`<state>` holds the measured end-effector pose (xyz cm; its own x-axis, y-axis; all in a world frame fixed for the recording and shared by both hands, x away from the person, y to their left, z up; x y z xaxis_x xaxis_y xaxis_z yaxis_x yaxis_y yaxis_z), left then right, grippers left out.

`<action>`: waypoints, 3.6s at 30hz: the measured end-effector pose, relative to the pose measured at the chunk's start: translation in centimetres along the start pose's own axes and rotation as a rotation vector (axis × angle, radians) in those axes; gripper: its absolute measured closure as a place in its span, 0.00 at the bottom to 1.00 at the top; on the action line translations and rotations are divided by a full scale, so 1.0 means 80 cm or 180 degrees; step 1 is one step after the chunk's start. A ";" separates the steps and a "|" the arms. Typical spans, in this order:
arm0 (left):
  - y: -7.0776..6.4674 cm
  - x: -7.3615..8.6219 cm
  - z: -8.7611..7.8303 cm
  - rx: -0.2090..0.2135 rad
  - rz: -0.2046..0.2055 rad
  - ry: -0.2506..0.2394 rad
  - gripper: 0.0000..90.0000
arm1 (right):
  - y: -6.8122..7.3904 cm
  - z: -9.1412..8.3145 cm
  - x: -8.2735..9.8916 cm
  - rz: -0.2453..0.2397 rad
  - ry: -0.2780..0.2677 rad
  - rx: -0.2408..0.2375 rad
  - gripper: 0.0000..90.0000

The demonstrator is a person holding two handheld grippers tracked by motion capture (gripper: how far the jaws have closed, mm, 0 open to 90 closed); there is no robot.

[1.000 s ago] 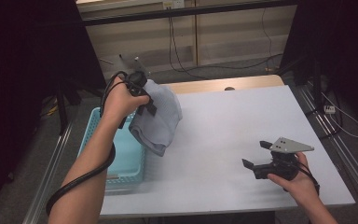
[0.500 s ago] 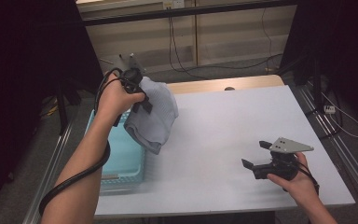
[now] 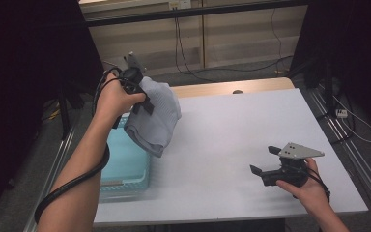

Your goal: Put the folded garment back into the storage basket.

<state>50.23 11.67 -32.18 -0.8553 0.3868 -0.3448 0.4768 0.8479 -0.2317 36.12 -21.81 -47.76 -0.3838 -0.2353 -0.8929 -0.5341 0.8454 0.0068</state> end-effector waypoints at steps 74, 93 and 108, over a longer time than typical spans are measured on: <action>0.068 0.023 -0.024 -0.0202 -0.0223 -0.0085 0.83 | -0.002 -0.001 -0.001 0.0003 -0.0006 0.0017 0.06; 0.090 0.032 -0.019 -0.0259 -0.0337 -0.0110 0.83 | -0.002 -0.001 -0.002 -0.0008 -0.0012 0.0021 0.06; 0.105 0.040 -0.013 -0.0306 -0.0404 -0.0117 0.83 | -0.001 -0.001 -0.002 -0.0012 -0.0011 0.0018 0.06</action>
<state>51.30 20.40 -34.32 -0.8986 0.2623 -0.3517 0.3423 0.9206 -0.1879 36.16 -21.92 -47.55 -0.3793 -0.2368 -0.8945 -0.5312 0.8472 0.0010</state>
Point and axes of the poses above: each handheld gripper's, and its own axes: z roughly forward along the jaws, x roughly out of its underside, y roughly to its left, the point moved 9 cm from there along z, roughly forward along the jaws, and after that the axes turned 4 degrees about x, right-handed, at the moved point
